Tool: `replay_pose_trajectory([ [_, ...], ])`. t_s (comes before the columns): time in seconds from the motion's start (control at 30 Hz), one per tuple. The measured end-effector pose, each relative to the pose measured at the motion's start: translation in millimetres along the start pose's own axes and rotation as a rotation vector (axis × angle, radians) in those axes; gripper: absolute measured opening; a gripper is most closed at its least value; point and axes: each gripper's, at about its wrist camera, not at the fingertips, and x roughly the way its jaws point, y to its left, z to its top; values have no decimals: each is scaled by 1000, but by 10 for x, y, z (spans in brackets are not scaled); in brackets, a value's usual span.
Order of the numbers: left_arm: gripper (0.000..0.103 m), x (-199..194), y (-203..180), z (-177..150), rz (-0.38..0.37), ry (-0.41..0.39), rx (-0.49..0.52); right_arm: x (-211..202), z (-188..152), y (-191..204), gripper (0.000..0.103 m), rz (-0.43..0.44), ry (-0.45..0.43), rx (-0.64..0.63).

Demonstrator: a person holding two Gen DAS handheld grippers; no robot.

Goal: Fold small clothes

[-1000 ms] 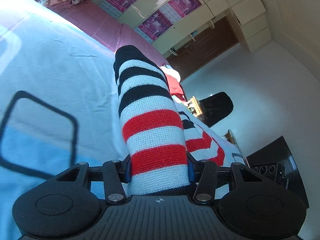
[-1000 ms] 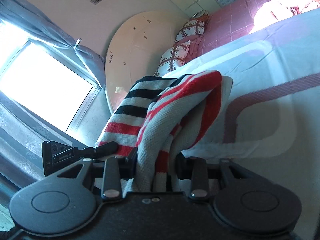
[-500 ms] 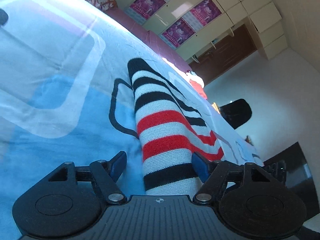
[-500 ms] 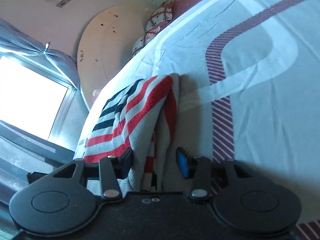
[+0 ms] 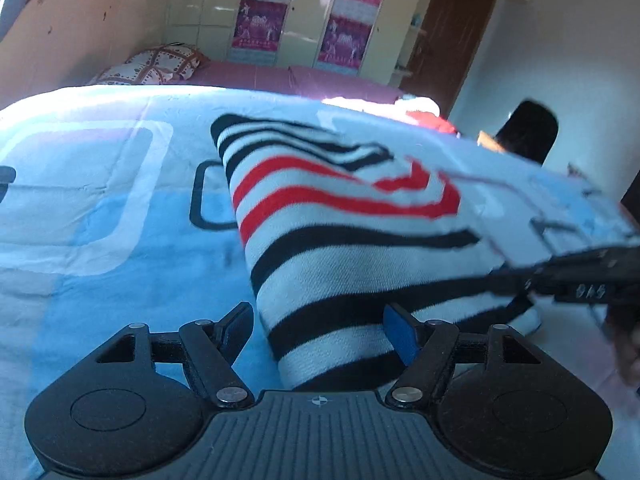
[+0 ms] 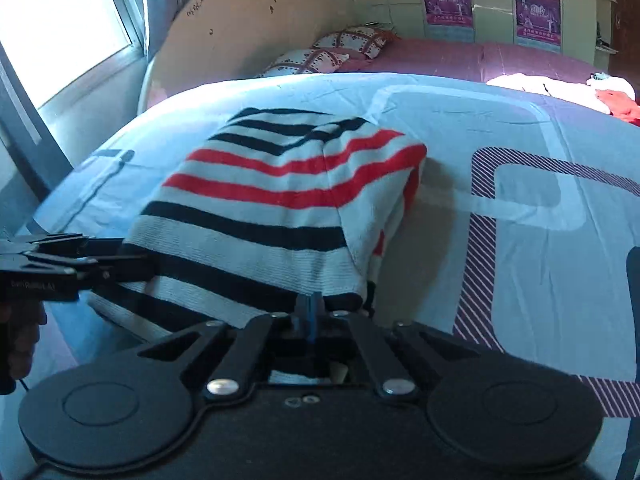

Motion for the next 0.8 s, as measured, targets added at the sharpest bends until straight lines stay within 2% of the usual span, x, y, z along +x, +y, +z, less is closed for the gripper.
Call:
replay_pose_trajectory([
  [0.1,70,-130,60,-52,3,-29,-65,-94,9,73,1,-20,-29,-11],
  [0.17,71,-296,33,-81,46,-61,-77,-283,-23,35,14,-15,-78,27],
  [0.2,77,-359,19,-104,60,-76,-78,-402,-55,38,28,-43,-104,39],
  [0.23,94,-442,-5,-136,78,-92,-81,-508,-90,37,31,-61,-122,42],
  [0.27,101,-541,-45,-181,108,-116,-81,-600,-132,41,31,-69,-135,48],
  [0.3,103,-653,-89,-227,128,-137,-72,-693,-178,47,34,-78,-145,62],
  [0.4,103,-977,-259,-367,181,-150,-35,-1055,-376,165,70,-114,-190,69],
  [0.43,103,-1087,-331,-407,197,-154,-27,-1160,-442,215,76,-123,-200,68],
  [0.53,103,-1416,-569,-532,214,-167,2,-1485,-669,359,86,-118,-217,75],
  [0.67,103,-1873,-954,-712,233,-216,32,-1902,-980,617,91,-209,-257,34],
  [0.8,103,-2453,-1269,-1054,217,-371,-26,-2314,-1310,826,92,-271,-300,18],
])
